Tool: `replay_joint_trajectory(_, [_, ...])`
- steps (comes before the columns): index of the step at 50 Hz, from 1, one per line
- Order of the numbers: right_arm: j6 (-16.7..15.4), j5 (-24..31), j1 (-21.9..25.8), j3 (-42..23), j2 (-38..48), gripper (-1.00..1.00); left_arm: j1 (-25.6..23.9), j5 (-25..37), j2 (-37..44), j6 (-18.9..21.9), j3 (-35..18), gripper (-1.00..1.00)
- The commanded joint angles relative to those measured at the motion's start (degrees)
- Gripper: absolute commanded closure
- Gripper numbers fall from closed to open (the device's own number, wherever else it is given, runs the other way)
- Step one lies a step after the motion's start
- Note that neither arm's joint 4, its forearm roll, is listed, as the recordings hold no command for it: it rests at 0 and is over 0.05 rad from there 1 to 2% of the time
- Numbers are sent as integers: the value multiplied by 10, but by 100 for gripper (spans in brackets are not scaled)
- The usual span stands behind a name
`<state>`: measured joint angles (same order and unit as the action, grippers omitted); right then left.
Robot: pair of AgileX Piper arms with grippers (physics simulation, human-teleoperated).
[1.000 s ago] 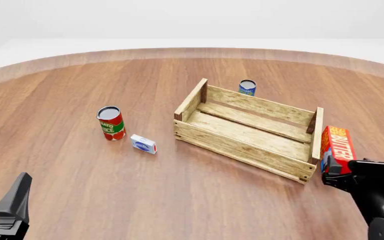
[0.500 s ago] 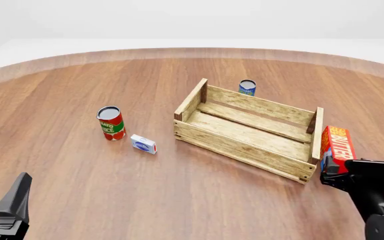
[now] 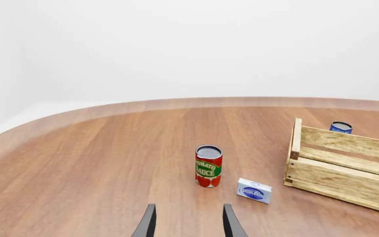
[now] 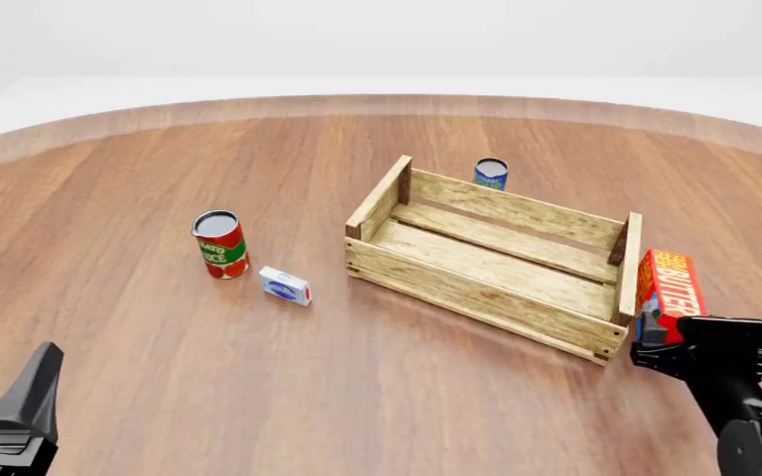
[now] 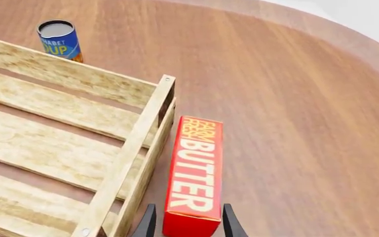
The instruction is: Pick up the butter and put it in the tray.
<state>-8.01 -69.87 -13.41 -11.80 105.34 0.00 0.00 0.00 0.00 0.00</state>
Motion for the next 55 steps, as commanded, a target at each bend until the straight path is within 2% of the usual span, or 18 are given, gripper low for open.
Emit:
replay_joint_trajectory(1, [-1,0,0,-4,9,-100,0,0,0,0,0,-100])
replay_joint_trajectory(28, [0,0,-3,-14,19,-100,0,0,0,0,0,-100])
replay_joint_trajectory(29, [-1,0,-4,-14,20,100,0,0,0,0,0,-100])
replay_joint_trajectory(30, [7,0,-5,-15,24,100,0,0,0,0,0,-100])
replay_joint_trajectory(36, [9,0,-2,-12,18,100,0,0,0,0,0,-100])
replay_joint_trajectory(38, [19,0,0,-11,16,100,0,0,0,0,0,-100])
replay_joint_trajectory(55, [20,2,-6,10,-29,100,0,0,0,0,0,-100])
